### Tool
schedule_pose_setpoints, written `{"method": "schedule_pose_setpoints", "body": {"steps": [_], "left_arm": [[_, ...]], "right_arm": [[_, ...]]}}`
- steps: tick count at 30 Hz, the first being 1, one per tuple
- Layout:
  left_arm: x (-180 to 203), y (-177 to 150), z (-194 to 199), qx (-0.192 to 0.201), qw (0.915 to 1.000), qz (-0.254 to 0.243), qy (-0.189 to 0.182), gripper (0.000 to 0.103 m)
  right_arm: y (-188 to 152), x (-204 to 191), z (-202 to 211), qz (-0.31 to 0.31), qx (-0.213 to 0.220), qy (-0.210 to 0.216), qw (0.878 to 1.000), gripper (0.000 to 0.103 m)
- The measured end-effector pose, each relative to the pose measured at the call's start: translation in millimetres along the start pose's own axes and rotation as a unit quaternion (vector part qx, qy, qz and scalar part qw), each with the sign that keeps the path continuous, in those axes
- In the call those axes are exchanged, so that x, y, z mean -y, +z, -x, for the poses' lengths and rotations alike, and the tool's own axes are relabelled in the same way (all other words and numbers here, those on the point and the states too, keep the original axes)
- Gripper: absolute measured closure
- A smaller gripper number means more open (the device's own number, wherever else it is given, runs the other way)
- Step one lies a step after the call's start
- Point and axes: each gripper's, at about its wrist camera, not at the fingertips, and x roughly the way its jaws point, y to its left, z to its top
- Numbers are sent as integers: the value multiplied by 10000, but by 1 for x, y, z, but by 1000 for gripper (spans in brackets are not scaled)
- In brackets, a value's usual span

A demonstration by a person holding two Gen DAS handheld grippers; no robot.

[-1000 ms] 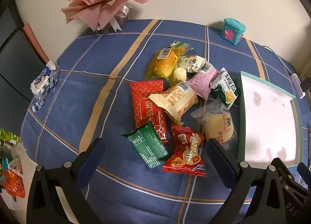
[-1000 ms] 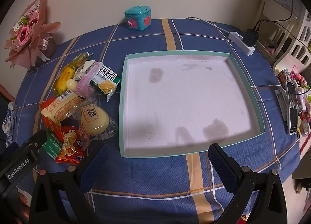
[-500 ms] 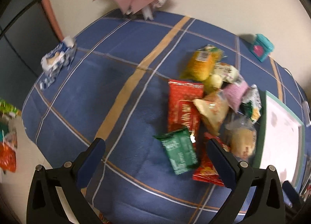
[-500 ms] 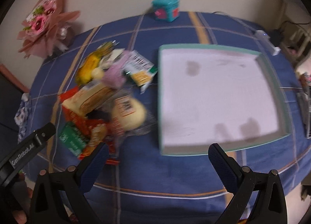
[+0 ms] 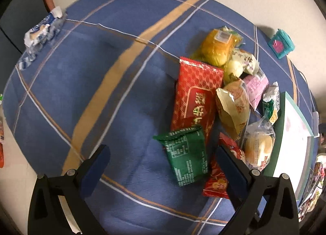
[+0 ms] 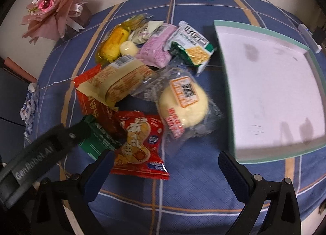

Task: Organize snacks
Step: 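Grasp the green snack pack with left tool while right tool grasps red peanut bag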

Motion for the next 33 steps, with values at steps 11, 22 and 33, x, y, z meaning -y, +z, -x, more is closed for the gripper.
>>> {"method": "schedule_pose_setpoints", "body": {"steps": [11,22,33], "left_arm": [[-10,8,-27,-229,9992,323,3,1],[-9,4,-56,-563,9959,439,-549,51],[10,4,-57,-514,9954,426,-684,61]], "right_arm": [[5,-6,-22,92,-97,-95,9999,0],[4,-11,-41,43,-242,40,9997,28],[-8,-41,-62,376,-219,-44,9990,52]]}}
